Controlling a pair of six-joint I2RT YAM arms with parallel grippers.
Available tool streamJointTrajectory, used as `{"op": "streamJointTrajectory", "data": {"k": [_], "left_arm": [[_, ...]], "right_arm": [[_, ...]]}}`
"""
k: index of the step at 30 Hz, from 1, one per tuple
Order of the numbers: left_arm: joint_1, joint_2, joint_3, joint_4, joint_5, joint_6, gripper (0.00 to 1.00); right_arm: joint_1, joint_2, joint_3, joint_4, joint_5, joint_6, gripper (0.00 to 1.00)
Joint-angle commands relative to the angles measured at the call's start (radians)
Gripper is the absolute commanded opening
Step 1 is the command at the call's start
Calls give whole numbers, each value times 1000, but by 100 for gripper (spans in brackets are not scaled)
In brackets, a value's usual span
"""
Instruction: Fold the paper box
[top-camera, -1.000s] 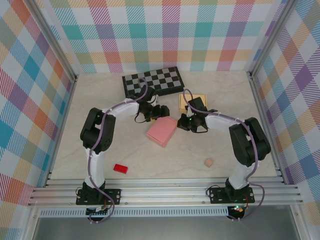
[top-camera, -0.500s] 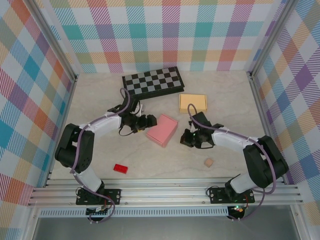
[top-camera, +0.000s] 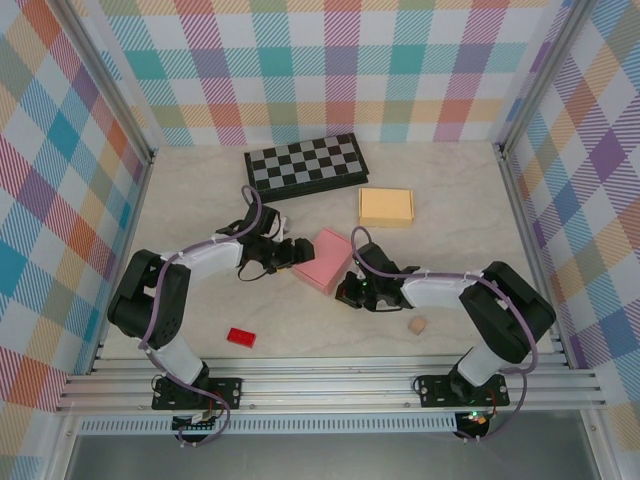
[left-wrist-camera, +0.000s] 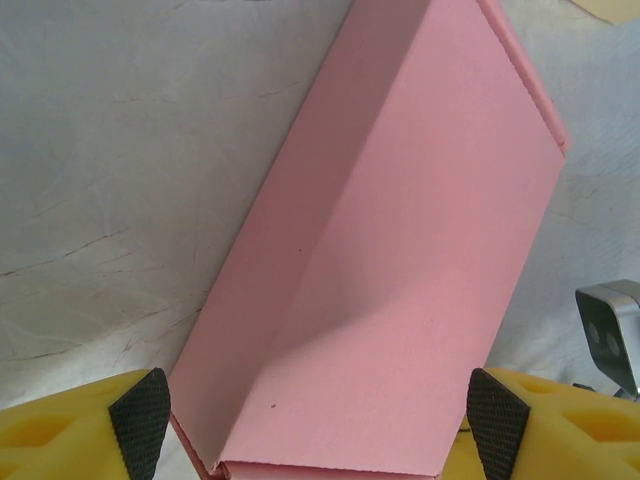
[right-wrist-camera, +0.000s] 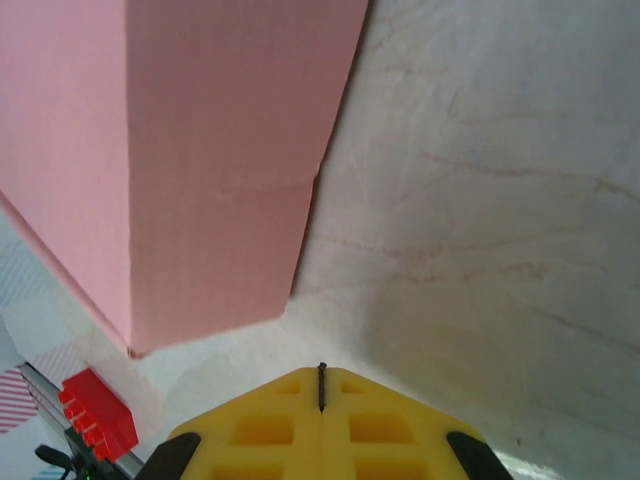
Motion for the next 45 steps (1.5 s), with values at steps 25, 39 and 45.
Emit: {"op": "streamJointTrajectory", "data": {"k": [25,39,45], "left_arm": [[-212,-35,-86,177,-29,-237,79],[-273,-76,-35,220,-27,-318,79],[-277,-81,-37,218,-28,-327,79]], "right_arm": [[37,88,97,235,-88,54,0],[50,78,210,197,-65,67,0],[50,98,195,186,4,98,0]]}}
